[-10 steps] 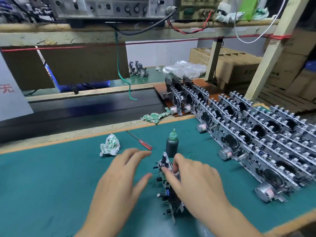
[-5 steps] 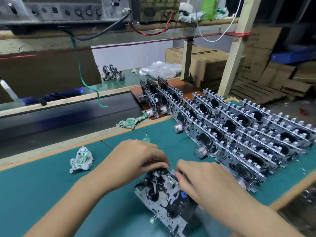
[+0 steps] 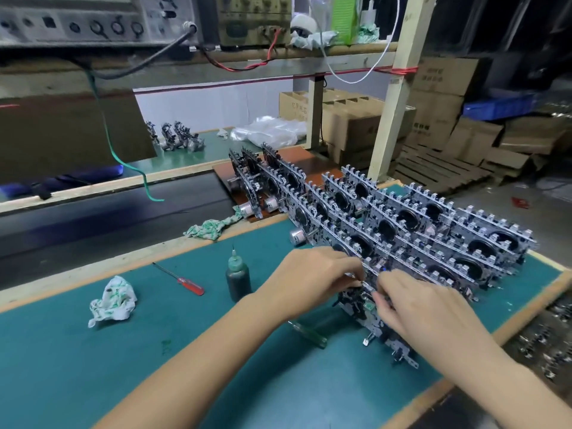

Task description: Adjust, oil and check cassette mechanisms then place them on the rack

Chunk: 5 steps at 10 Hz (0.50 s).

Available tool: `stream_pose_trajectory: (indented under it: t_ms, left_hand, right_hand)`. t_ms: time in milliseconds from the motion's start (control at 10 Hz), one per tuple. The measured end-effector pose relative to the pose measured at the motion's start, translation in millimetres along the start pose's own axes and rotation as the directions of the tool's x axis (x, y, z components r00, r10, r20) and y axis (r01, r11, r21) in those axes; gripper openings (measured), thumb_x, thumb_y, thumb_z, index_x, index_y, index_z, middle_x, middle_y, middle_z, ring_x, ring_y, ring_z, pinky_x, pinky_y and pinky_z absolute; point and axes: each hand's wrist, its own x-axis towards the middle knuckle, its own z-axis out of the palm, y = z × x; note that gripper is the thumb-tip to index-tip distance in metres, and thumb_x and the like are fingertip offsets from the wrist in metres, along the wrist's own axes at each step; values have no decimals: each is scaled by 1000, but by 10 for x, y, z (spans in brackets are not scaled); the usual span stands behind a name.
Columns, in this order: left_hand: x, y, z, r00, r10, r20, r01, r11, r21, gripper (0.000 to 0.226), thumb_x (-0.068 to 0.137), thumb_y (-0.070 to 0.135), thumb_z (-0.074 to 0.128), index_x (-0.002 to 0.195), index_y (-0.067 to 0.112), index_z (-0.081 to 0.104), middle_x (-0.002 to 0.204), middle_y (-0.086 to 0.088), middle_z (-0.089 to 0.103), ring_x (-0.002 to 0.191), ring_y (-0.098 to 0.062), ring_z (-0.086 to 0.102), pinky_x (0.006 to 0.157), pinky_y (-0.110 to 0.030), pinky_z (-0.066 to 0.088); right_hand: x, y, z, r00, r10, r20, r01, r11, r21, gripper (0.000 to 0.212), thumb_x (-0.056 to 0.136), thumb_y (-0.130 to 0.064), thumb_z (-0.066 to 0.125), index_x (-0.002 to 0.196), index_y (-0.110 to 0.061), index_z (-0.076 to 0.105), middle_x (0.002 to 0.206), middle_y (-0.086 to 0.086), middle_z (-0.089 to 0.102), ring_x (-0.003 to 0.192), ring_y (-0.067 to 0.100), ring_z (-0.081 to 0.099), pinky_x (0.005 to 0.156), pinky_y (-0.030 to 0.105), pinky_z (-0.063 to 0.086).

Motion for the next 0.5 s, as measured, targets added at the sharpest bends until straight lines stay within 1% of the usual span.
stream_pose_trajectory:
  t_ms: [100,200,300,400,500]
  left_hand:
    - [-34,-22,25,999,32,-20,-32,999,8,18,97,32,53,103,23,67,96,7,68,92,-16,59,64,-30,44]
    - [-41,-27,31,997,68,-42,-65,996,61,20,98,34,50,101,24,67,95,8,68,92,-15,59,60,-26,40]
    - [-36,-8,67,998,38,-43,-37,999,23,20,98,35,50,103,24,66,98,8,67,93,-14,59,62,-27,42]
    - [-40,33,83,1000,-25,-12,25,999,-34,23,97,39,49,110,26,63,107,11,63,102,-11,54,71,-30,48]
    - [-110,62,-67,986,-131,-104,106,969,-224,27,93,43,54,114,28,63,113,15,63,108,-6,53,84,-32,47]
  right_hand:
    - [-48,-25,26,1000,-9,-24,9,1000,25,20,79,-22,57,63,-12,51,53,-2,41,34,14,42,37,21,18]
    - [-76,-32,16,999,14,-30,-13,999,50,21,82,-22,54,64,-12,51,54,-2,41,34,13,39,36,21,17]
    - [-80,-22,-20,1000,25,-3,-25,999,41,22,74,-19,70,64,-12,52,53,-3,41,32,13,40,36,20,16]
    - [-77,-68,-46,995,35,89,-37,999,23,33,63,-21,85,64,-13,53,50,-5,43,33,16,48,31,23,21]
    - [-10,-127,-249,999,37,2,-37,996,83,24,68,-31,79,71,-15,62,60,-5,54,51,16,57,32,27,35]
